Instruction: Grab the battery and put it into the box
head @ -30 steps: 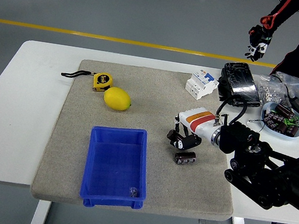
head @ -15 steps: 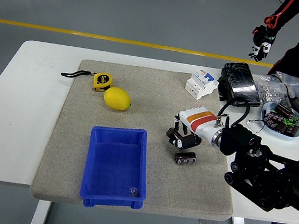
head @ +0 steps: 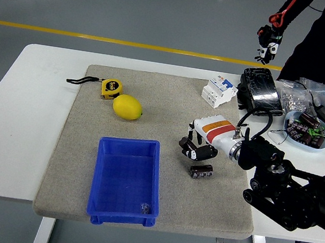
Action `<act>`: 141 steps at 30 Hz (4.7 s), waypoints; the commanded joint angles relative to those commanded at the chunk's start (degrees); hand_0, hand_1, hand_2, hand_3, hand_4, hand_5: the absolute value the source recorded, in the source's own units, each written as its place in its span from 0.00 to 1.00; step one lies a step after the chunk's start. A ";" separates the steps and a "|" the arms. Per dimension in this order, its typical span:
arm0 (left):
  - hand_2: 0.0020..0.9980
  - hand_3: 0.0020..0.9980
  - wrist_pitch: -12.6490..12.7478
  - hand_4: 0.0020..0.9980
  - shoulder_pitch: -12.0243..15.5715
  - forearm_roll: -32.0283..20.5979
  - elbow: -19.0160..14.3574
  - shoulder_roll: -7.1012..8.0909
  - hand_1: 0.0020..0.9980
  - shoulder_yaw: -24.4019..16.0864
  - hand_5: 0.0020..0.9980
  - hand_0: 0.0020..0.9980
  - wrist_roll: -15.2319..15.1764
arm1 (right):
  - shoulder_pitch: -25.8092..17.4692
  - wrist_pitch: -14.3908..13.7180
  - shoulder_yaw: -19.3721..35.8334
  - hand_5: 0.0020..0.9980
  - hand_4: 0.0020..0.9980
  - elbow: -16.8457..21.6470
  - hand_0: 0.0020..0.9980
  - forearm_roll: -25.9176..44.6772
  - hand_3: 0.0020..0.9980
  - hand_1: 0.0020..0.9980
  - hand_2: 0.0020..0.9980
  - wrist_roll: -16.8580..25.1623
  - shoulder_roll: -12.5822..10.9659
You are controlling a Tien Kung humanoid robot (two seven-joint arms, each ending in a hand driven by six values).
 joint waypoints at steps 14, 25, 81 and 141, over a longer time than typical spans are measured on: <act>0.64 0.58 -0.02 0.63 0.15 0.18 0.01 0.05 0.64 -0.11 0.58 0.65 0.05 | 0.81 -1.34 1.88 0.34 0.71 3.47 0.17 -1.05 0.42 0.30 0.37 -0.85 -0.95; 0.64 0.58 -0.03 0.63 0.74 0.83 0.08 0.23 0.64 -0.55 0.58 0.65 0.11 | 1.77 -1.73 7.48 0.34 0.71 13.59 0.17 -5.75 0.42 0.30 0.37 -3.49 -2.68; 0.64 0.58 0.47 0.63 0.29 -0.82 0.14 0.12 0.64 0.60 0.57 0.65 -0.09 | -4.84 12.11 9.53 0.45 0.93 27.71 0.46 -19.56 0.76 0.59 0.73 -10.96 -13.35; 0.65 0.58 0.27 0.62 0.44 -0.71 -0.08 -1.18 0.64 0.72 0.58 0.65 -0.50 | -8.94 1.20 5.24 0.40 0.80 13.19 0.24 -18.70 0.48 0.40 0.49 -5.32 -9.68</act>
